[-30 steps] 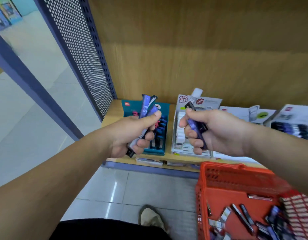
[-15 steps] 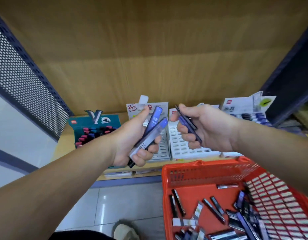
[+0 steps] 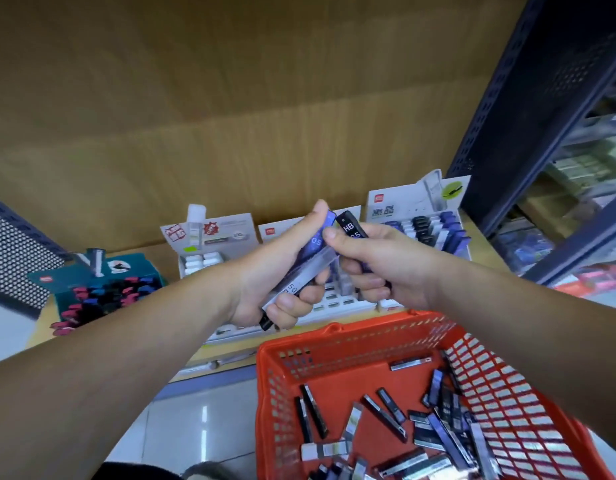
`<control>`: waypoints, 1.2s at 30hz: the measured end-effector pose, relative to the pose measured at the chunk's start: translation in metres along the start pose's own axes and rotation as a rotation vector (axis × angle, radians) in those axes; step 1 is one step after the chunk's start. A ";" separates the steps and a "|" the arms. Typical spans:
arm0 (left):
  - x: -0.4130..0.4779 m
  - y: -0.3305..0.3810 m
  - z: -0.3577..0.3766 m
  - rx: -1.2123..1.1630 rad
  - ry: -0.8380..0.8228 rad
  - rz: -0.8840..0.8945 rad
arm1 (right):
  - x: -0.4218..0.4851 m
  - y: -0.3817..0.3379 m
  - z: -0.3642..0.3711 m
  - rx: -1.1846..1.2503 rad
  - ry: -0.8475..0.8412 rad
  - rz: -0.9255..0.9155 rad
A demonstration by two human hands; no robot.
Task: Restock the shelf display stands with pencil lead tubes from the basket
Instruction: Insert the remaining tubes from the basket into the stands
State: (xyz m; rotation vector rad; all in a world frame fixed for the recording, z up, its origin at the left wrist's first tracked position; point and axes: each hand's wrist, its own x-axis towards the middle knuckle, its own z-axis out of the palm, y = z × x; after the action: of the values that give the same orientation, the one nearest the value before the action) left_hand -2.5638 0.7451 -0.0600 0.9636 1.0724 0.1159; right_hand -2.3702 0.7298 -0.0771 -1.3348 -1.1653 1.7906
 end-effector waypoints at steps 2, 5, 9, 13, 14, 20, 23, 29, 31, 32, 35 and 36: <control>0.008 0.006 0.017 0.035 -0.053 0.006 | -0.009 -0.001 -0.011 0.029 0.018 -0.020; 0.019 0.008 0.036 0.103 -0.123 -0.002 | -0.019 -0.003 -0.026 0.037 0.006 -0.070; 0.026 0.005 0.042 0.234 -0.186 0.014 | -0.026 0.004 -0.040 -0.017 0.007 -0.107; 0.028 0.003 0.042 0.366 -0.158 0.002 | -0.030 0.013 -0.050 0.002 0.067 -0.119; 0.029 0.001 0.040 0.399 -0.131 -0.010 | -0.031 0.014 -0.052 0.003 0.102 -0.118; 0.017 0.000 0.031 0.420 0.134 0.082 | -0.052 0.011 -0.068 -0.033 0.267 -0.062; 0.012 0.004 0.034 0.234 0.242 0.229 | -0.067 0.004 -0.060 -0.102 0.239 -0.051; 0.011 0.014 0.062 0.189 0.089 0.337 | -0.080 -0.016 -0.047 -0.094 0.207 -0.102; 0.015 0.018 0.065 0.153 0.087 0.353 | -0.076 -0.018 -0.054 -0.077 0.199 -0.102; 0.018 0.020 0.065 0.125 0.089 0.354 | -0.073 -0.019 -0.059 -0.074 0.193 -0.100; 0.031 0.024 0.068 0.093 0.099 0.341 | -0.059 -0.017 -0.075 -0.082 0.170 -0.109; 0.038 0.025 0.071 0.089 0.107 0.340 | -0.055 -0.016 -0.081 -0.079 0.168 -0.115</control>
State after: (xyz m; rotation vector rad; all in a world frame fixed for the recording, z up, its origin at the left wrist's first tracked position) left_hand -2.4802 0.7365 -0.0589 1.2265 1.0094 0.4043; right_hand -2.2765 0.7125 -0.0480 -1.4047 -1.2055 1.5345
